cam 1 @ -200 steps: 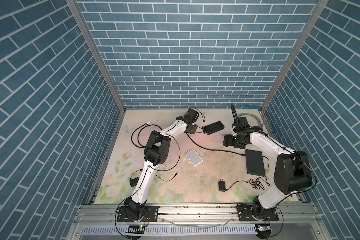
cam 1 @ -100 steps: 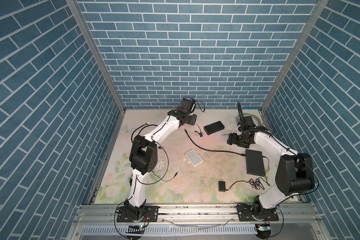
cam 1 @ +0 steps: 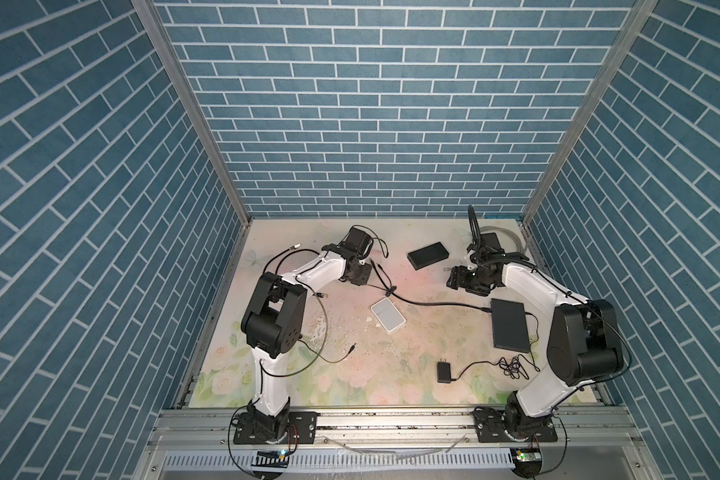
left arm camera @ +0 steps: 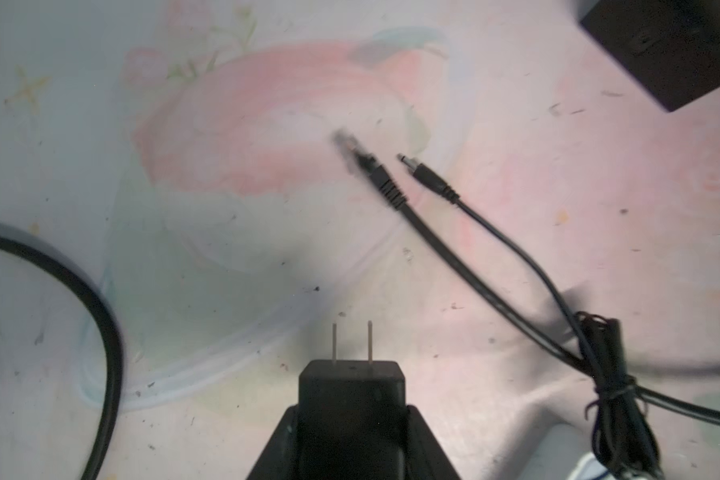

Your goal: Insert the plug into the switch port

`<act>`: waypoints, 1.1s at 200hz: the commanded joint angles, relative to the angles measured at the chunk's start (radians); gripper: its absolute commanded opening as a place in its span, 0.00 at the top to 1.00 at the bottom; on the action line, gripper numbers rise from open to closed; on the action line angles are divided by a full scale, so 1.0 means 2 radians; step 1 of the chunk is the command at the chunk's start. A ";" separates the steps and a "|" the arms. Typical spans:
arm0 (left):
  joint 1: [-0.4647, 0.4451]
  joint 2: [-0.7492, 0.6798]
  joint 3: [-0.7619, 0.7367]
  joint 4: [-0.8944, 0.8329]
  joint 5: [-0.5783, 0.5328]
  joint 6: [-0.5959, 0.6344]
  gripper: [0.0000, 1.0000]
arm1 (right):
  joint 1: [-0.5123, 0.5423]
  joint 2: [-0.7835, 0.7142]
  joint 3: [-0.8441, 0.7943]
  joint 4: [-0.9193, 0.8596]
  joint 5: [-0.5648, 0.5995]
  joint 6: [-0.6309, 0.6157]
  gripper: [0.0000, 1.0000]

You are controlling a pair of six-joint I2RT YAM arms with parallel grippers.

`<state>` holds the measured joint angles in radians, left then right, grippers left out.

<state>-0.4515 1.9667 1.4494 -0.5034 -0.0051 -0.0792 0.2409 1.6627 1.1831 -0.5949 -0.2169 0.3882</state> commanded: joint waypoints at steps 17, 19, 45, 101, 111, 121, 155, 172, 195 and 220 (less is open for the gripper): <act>0.016 0.019 0.015 -0.005 -0.018 -0.004 0.49 | 0.003 0.008 0.002 0.007 -0.014 0.008 0.27; 0.017 0.020 0.017 -0.007 -0.019 -0.004 0.49 | 0.004 0.008 0.002 0.007 -0.014 0.008 0.27; 0.016 0.015 0.043 -0.007 -0.010 -0.032 0.47 | 0.003 0.005 0.000 0.008 -0.014 0.007 0.27; -0.052 0.083 0.141 0.011 -0.027 -0.117 0.56 | 0.003 0.010 -0.001 0.014 -0.018 0.008 0.28; -0.062 0.104 0.161 -0.001 -0.048 -0.137 0.58 | 0.003 0.010 -0.001 0.015 -0.020 0.008 0.28; -0.067 0.122 0.177 -0.011 -0.067 -0.157 0.60 | 0.003 0.008 -0.001 0.014 -0.020 0.006 0.28; -0.092 0.166 0.232 -0.060 -0.152 -0.189 0.62 | 0.003 0.006 0.002 0.005 -0.013 -0.005 0.28; -0.101 0.182 0.255 -0.088 -0.185 -0.200 0.62 | 0.003 0.007 0.003 0.006 -0.014 -0.007 0.28; -0.102 0.196 0.256 -0.086 -0.176 -0.215 0.63 | 0.003 0.010 0.001 0.011 -0.019 -0.005 0.28; -0.102 0.216 0.262 -0.083 -0.168 -0.224 0.65 | 0.002 0.011 0.001 0.013 -0.022 -0.005 0.28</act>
<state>-0.6533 2.3512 1.9415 -0.6384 -0.3130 -0.4847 0.2440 1.6726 1.1831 -0.5667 -0.2485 0.3878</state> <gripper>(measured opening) 0.353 0.721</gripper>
